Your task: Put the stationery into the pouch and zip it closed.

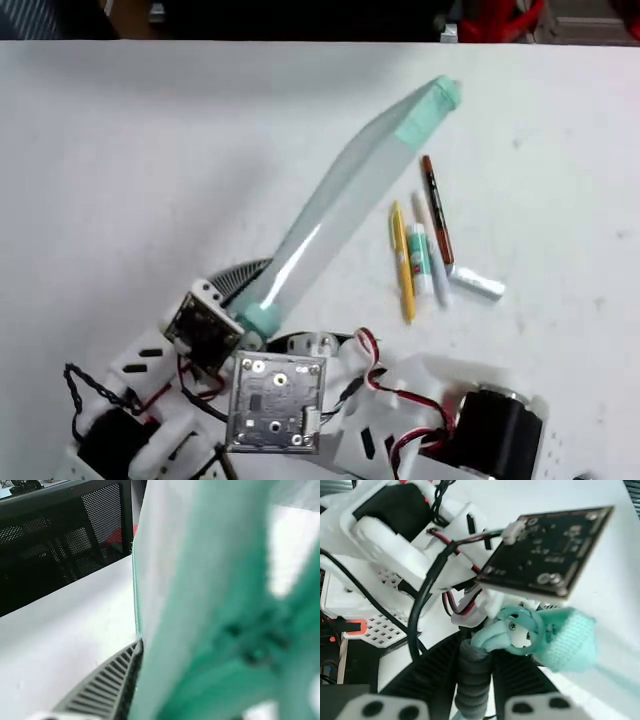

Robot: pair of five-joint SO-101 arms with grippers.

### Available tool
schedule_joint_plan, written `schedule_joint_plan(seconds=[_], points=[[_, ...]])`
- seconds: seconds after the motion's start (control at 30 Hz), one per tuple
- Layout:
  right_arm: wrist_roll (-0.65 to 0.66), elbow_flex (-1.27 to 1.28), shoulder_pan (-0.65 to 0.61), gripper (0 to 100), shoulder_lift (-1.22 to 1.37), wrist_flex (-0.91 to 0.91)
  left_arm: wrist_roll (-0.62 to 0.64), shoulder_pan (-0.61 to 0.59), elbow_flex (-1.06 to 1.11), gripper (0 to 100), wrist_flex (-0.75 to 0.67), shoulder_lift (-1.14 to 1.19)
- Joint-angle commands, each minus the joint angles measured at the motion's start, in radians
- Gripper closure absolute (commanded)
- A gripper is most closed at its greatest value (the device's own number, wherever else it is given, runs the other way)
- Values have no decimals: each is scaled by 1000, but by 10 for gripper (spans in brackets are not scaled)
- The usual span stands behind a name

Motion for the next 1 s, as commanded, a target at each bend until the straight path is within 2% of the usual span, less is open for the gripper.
schedule_joint_plan(seconds=[0.0, 0.07, 0.17, 0.4, 0.6, 0.77, 0.97], points=[[23, 21, -25, 981, -10, -10, -2, -15, -48, 980, -3, -2], [63, 31, -15, 981, -10, -13, -2, -15, -48, 980, -2, -2], [80, -12, 71, 981, -33, -33, -2, -15, -48, 980, -2, -2], [80, -60, 449, 981, -119, -191, -2, -15, -48, 980, 0, -2], [80, 132, 693, 981, -102, -371, -2, -15, -58, 980, 6, -4], [80, 324, 727, 981, -110, -466, 0, -15, -169, 980, 89, -4], [61, 342, 673, 981, -101, -472, -2, -7, -307, 980, 98, -4]])
